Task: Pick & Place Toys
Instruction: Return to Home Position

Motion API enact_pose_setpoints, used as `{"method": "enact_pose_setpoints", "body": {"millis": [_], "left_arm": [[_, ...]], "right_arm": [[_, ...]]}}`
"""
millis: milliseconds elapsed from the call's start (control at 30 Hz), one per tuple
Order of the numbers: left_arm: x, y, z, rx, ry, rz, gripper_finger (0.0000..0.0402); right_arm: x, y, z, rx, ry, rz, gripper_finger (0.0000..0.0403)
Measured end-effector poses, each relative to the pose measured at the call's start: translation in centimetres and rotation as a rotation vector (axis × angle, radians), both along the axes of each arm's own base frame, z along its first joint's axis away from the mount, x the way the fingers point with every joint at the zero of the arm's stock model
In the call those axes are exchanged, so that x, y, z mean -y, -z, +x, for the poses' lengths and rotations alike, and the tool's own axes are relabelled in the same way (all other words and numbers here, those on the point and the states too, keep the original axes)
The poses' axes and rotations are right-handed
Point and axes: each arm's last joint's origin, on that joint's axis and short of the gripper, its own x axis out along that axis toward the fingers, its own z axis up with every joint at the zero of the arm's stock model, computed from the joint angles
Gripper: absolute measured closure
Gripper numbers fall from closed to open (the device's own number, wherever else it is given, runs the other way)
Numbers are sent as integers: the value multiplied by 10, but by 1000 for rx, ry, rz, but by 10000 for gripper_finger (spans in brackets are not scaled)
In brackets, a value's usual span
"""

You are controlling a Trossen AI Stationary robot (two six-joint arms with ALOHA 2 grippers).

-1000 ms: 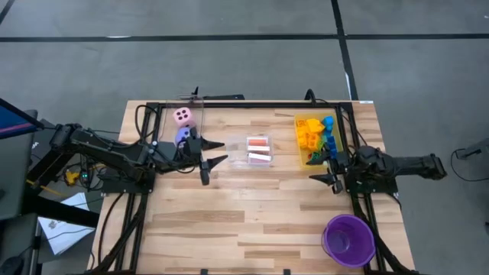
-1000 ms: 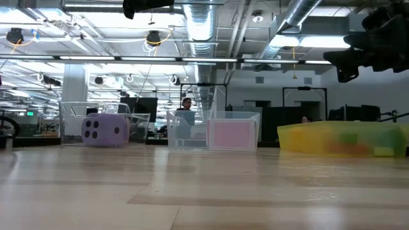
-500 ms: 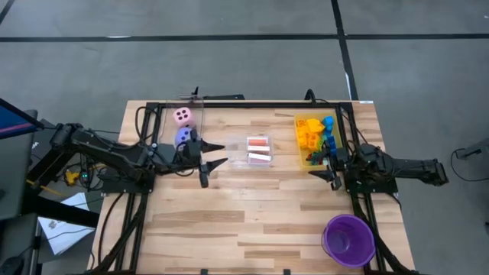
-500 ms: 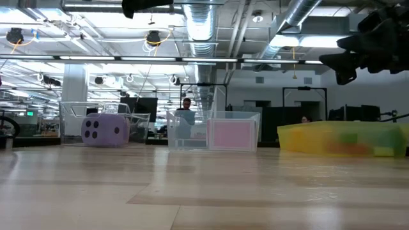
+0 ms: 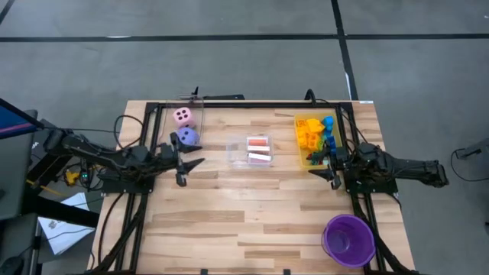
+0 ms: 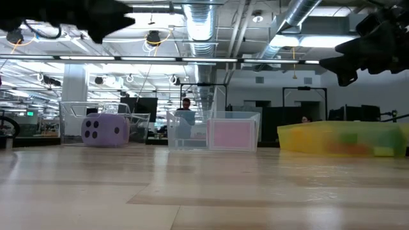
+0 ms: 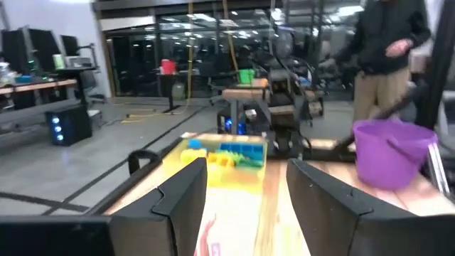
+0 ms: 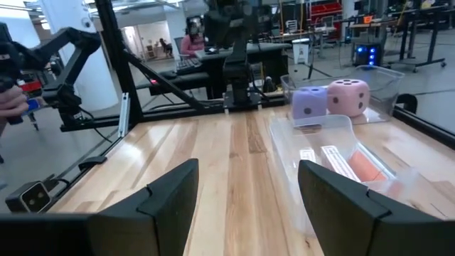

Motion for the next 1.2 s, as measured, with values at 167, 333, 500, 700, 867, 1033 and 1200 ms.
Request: {"method": "enact_pose_setpoints", "body": {"millis": [167,333,500,700,867,1033,1200], "left_arm": [[-6,23,-17,59,10,39,211],[-10,44,-28,48,50,64,211],[-14,53,-33,65,86,81,211],[-20,62,-37,15,50,40,211],[-20,64,-38,-6,56,35,211],[-18,70,-37,-67,138,47,211],[-18,75,-37,-116,149,62,211]], "right_arm": [[3,0,0,-1,30,4,168],[5,0,-1,-12,52,6,168],[6,0,-1,-12,61,7,168],[6,0,-1,-13,61,7,168],[6,1,-1,-15,66,7,168],[6,1,-1,-19,90,6,168],[6,1,-1,-19,91,32,168]]}}
